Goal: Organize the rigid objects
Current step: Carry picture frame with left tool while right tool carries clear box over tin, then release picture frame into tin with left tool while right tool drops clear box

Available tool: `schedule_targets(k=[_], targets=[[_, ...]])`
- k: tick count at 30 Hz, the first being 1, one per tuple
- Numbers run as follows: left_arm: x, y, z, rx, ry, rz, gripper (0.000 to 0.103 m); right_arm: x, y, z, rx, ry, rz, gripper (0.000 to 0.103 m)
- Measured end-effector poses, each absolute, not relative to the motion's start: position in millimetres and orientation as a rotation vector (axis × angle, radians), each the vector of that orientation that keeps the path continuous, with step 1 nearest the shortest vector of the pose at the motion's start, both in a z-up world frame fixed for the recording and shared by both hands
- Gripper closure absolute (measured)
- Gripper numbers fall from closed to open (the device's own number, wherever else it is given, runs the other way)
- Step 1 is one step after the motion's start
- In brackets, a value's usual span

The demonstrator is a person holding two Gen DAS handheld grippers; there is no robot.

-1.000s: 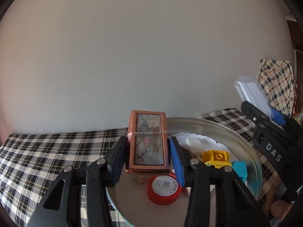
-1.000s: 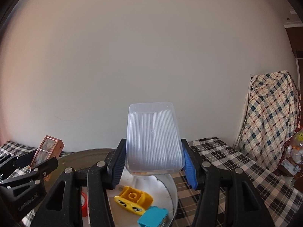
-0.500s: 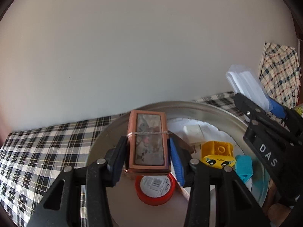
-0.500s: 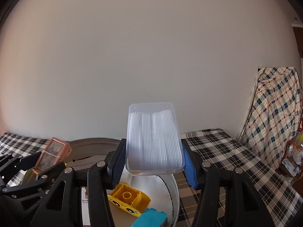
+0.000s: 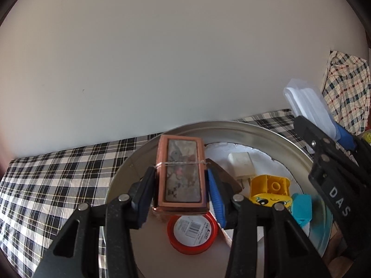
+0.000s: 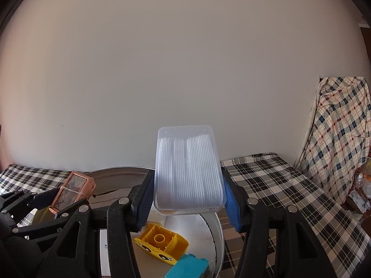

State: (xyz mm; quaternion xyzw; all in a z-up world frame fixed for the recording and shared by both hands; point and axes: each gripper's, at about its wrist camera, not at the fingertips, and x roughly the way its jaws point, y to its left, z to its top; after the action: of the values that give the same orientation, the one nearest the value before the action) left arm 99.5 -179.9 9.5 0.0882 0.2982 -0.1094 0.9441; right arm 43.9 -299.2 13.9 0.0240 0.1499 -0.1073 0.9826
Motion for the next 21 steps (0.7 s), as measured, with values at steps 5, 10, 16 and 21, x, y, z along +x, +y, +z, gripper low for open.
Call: schedule_targets(k=[5,10,16,21], targets=[[109.9,-175.4,15.1,0.161,0.637,-0.236,0.059,44.2,-305.9,21.2,0.063,0.306,-0.186,0.046],[124.6,-178.5,19.3,0.152,0.686,-0.268,0.059,48.3,-303.4,37.3,0.052,0.334,-0.13,0.046],[151.2,-186.6,20.5,0.187,0.777,-0.266,0.059,97.5,-302.3,36.6,0.084,0.575,-0.03,0.046],[174.5,-185.3,2.9,0.158,0.906,-0.266,0.059,132.8,-300.9,24.3,0.065,0.707,-0.045,0.046]])
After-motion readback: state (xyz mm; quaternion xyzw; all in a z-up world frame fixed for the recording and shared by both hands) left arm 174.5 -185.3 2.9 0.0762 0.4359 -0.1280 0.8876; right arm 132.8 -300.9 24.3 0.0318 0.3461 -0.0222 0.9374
